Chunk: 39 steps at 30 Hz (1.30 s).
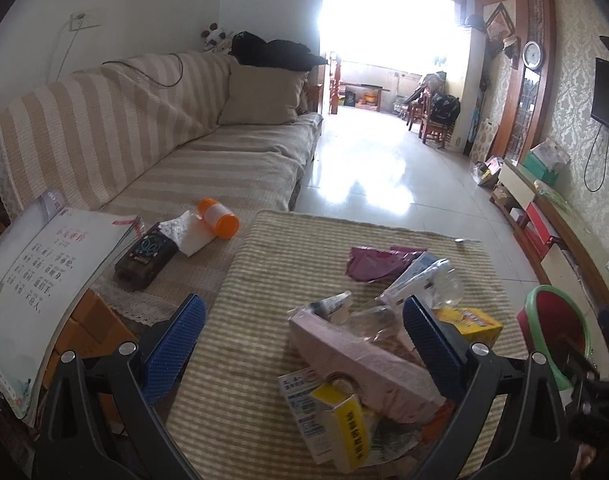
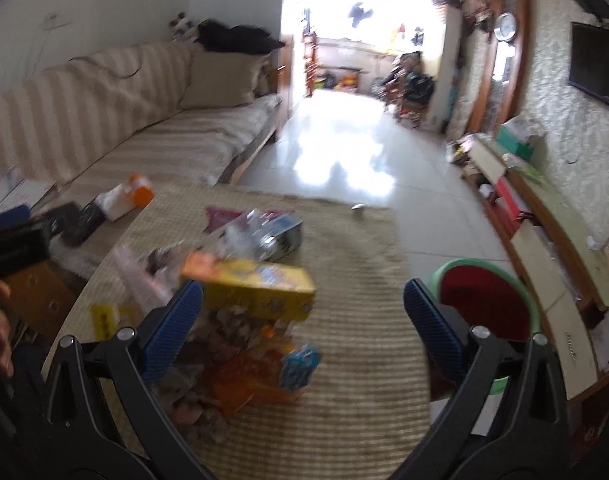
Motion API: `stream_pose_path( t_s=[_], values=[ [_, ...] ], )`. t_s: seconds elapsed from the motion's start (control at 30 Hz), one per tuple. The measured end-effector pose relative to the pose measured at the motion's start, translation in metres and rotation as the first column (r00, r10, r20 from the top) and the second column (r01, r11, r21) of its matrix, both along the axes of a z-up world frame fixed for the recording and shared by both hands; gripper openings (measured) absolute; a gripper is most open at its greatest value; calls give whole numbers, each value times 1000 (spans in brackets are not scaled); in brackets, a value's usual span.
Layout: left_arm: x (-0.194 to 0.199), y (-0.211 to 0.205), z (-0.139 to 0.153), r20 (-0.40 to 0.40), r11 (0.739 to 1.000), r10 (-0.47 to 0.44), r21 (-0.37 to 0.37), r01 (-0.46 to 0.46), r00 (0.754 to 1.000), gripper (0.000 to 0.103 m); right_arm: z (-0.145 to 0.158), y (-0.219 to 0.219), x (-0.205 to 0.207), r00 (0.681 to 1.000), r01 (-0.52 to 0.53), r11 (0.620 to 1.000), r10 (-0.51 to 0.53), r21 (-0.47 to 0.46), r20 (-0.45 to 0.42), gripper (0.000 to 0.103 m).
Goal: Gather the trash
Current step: 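Grasp the yellow carton with the left tool while the right tool grasps crumpled paper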
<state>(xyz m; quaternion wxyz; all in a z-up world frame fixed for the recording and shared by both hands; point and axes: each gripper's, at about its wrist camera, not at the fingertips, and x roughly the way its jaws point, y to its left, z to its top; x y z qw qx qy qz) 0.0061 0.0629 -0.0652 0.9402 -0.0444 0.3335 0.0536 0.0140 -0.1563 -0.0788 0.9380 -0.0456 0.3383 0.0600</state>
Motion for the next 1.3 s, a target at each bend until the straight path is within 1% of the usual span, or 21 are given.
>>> stream_pose_path(
  t_s=[0.07,0.13,0.23,0.27,0.33,0.37,0.4,0.43,0.5,0.57,0.63,0.67,0.7,0.8,0.87,0.93,1.03,1.07,1.2,1.3],
  values=[
    [1,13,-13,-39,1000,3,-12,-4,999,93,-28,14,-1,988,-107,993,112,49,-104,99],
    [-1,21,-25,-80,999,-1,-35,-1,997,88,-54,30,-1,964,-176,980,190,88,-188,99],
    [-5,28,-40,-133,996,-12,-85,1,991,85,-88,51,0,918,-248,962,272,116,-290,98],
    [-7,26,-44,-145,996,-26,-94,12,989,83,-100,58,1,902,-266,957,288,112,-321,95],
    [-11,19,-51,-170,993,-69,-106,51,983,79,-120,70,2,872,-300,948,319,108,-371,81],
    [-13,15,-56,-184,990,-95,-120,74,978,77,-126,72,2,863,-305,946,324,112,-386,62],
    [-14,12,-60,-198,986,-121,-140,94,973,75,-132,73,3,858,-302,946,323,115,-399,53],
    [-15,9,-65,-213,980,-143,-165,109,967,73,-134,72,3,862,-288,950,311,118,-400,52],
    [-13,2,-73,-233,971,-171,-203,124,957,66,-131,65,5,870,-266,952,304,150,-387,45],
    [-8,-6,-84,-257,971,-183,-200,133,949,60,-126,61,7,881,-255,957,290,142,-373,44],
    [-2,-11,-94,-273,967,-192,-214,135,943,55,-124,57,9,896,-243,962,271,121,-353,43],
    [1,-12,-97,-277,964,-197,-229,134,941,46,-122,53,12,902,-233,965,260,118,-345,43],
    [3,-13,-98,-276,960,-202,-245,134,940,37,-123,50,14,907,-220,968,248,119,-341,43],
    [9,-14,-92,-253,952,-217,-268,147,943,25,-116,40,22,917,-183,970,228,163,-327,43],
    [11,-15,-84,-231,947,-232,-275,165,945,19,-106,36,25,926,-175,967,226,184,-303,43],
    [10,-15,-74,-207,941,-246,-284,182,947,17,-91,31,25,937,-177,967,223,184,-270,43],
    [6,-15,-59,-168,937,-253,-288,198,953,15,-63,29,22,961,-167,977,191,129,-200,43],
    [5,-15,-53,-155,934,-259,-293,206,953,10,-53,29,20,970,-159,982,175,103,-171,43],
    [5,-22,-35,-109,934,-273,-268,237,956,10,-20,29,13,990,-120,993,120,6,-72,43],
    [5,-27,-26,-84,926,-290,-274,258,953,9,-2,26,17,996,-90,996,89,-24,-26,43]
  ],
)
